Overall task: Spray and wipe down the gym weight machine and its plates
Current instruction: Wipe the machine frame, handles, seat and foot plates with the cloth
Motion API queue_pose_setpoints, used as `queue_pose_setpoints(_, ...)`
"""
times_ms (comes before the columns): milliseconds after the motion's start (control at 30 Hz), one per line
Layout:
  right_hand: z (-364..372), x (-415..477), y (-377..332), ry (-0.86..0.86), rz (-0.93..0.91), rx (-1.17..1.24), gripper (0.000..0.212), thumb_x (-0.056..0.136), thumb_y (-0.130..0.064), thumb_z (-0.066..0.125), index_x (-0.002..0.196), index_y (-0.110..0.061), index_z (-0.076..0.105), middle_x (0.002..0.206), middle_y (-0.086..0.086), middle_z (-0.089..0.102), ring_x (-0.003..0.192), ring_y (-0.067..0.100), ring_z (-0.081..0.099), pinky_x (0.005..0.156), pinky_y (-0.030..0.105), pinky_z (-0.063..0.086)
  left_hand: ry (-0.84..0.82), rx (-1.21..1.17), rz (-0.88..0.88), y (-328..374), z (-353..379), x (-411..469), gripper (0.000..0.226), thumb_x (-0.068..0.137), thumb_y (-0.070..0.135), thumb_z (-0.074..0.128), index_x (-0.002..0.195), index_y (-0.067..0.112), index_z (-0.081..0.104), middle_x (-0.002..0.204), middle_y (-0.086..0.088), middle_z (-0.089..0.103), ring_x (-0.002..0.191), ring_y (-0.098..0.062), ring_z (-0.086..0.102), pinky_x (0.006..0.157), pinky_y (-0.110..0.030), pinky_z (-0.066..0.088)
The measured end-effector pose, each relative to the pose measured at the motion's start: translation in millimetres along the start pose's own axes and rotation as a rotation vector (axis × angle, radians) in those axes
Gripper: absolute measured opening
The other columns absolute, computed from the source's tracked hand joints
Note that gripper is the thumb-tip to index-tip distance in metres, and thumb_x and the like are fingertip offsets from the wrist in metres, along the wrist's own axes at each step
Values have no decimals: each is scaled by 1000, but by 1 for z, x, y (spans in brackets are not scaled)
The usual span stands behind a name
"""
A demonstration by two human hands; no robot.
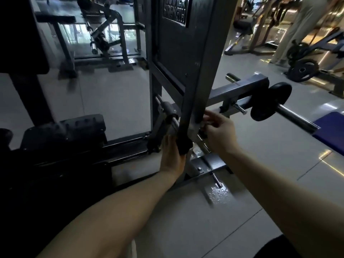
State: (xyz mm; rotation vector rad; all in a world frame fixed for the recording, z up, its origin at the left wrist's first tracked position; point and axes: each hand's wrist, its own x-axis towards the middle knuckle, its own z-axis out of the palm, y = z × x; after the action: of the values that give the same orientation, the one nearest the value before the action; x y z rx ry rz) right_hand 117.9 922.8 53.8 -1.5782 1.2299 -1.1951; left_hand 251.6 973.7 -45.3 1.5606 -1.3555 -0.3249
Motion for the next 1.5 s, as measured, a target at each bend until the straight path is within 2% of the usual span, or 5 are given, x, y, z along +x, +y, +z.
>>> queue_pose_setpoints(500,17,-11,59,-143,169,-294,36,87,3,56,109,-17,76,91,-1,77,78,14,73,78,37,63,178,-114,138,-9,1,11,39,82,12,76,113,20,54,117,16,36,112,-28,54,92,-35,48)
queue_pose_setpoints(867,22,-20,73,-88,248,-138,36,89,1,66,95,-34,69,88,-5,77,88,15,74,87,40,62,-115,-92,-398,-97,52,-52,27,87,14,75,104,23,57,109,3,48,97,-20,57,92,-44,54)
queue_pose_setpoints(1000,22,-22,65,-149,234,-88,33,92,0,66,104,-31,66,93,-6,74,86,11,73,73,22,60,-57,-181,-214,-54,15,-20,16,87,16,72,79,25,63,83,4,59,81,-26,65,73,-45,55)
queue_pose_setpoints(1233,16,-15,72,-195,223,-124,31,94,-3,66,116,-24,66,99,-7,73,91,7,71,67,12,54,72,-80,37,-55,14,-9,34,83,8,79,113,15,67,123,-6,56,117,-21,58,100,-29,51)
queue_pose_setpoints(1500,14,-10,81,-202,249,-138,33,92,-3,65,117,-26,66,103,-3,74,96,17,73,83,33,60,-193,51,-433,-83,34,-36,26,90,28,76,109,14,66,106,1,54,83,-8,52,65,-8,36)
